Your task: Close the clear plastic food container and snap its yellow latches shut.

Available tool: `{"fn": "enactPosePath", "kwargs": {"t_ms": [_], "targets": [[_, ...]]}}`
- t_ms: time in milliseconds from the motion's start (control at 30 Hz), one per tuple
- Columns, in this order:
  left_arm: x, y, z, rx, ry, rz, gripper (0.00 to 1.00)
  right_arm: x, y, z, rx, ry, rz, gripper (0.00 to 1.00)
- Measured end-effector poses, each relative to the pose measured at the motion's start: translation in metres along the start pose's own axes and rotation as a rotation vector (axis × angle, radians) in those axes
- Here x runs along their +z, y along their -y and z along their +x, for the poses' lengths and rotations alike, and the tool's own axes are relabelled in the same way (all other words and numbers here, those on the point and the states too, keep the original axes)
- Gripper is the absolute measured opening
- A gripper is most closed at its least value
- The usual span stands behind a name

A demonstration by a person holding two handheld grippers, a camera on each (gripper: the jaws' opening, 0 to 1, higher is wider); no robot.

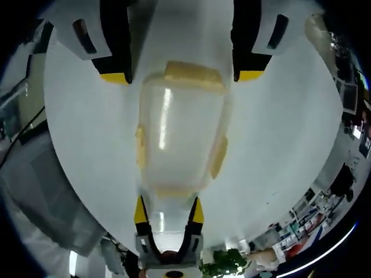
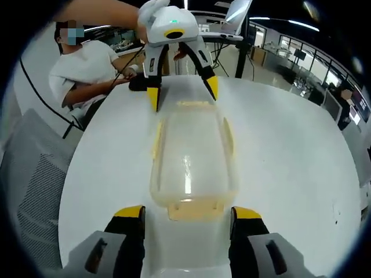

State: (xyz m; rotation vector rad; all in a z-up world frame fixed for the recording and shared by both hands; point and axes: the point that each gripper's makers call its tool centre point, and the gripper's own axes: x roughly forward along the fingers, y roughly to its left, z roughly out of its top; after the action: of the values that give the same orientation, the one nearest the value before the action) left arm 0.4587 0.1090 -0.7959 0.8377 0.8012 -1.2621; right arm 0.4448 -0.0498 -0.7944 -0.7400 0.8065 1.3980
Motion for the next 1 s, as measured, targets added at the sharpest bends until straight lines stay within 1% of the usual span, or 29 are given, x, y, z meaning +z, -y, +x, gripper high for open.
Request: {"fn": "enactPosePath", "kwargs": {"t_ms": [33, 100, 133, 233, 300, 533, 700, 767, 833, 900, 1000], "targets": [[0.0, 0.0, 0.001, -0.008, 0.002, 0.015, 0.7, 0.0, 0.001, 0.001, -0.004, -0.003, 0.003, 0.56], [-0.005, -0.003, 0.002, -0.008, -0.021, 0.017, 0.67, -0.002, 0.002, 0.002, -0.008, -0.01, 0.007, 0.56], [-0.003, -0.001, 0.003, -0.022, -0.014, 0.018, 0.67, -0.003, 0.002, 0.003, -0.009, -0.015, 0.009, 0.56], [-0.003, -0.001, 0.003, -0.031, -0.018, 0.039, 0.68, -0.003, 0.001, 0.004, -0.008, -0.022, -0.003, 0.54], [-0.002, -0.003, 0.004, -0.031, -0.017, 0.037, 0.68, -0.003, 0.002, 0.005, -0.009, -0.022, -0.002, 0.55], [-0.001, -0.002, 0.005, -0.061, -0.019, 0.055, 0.69, -0.004, 0.002, 0.007, -0.007, -0.03, -0.005, 0.54], [0.0, 0.0, 0.006, -0.086, -0.026, 0.069, 0.67, -0.005, 0.002, 0.009, -0.003, -0.04, -0.007, 0.54], [0.002, -0.003, 0.007, -0.08, -0.021, 0.094, 0.69, -0.005, 0.002, 0.011, -0.002, -0.047, -0.012, 0.54], [0.0, -0.002, 0.007, -0.09, -0.027, 0.088, 0.68, -0.005, 0.002, 0.011, -0.003, -0.047, -0.02, 0.54], [0.0, -0.001, 0.007, -0.099, -0.025, 0.089, 0.67, -0.003, 0.003, 0.012, -0.005, -0.045, -0.01, 0.54], [-0.001, 0.0, 0.007, -0.111, -0.027, 0.087, 0.65, -0.003, 0.004, 0.012, -0.01, -0.052, -0.027, 0.54]]}}
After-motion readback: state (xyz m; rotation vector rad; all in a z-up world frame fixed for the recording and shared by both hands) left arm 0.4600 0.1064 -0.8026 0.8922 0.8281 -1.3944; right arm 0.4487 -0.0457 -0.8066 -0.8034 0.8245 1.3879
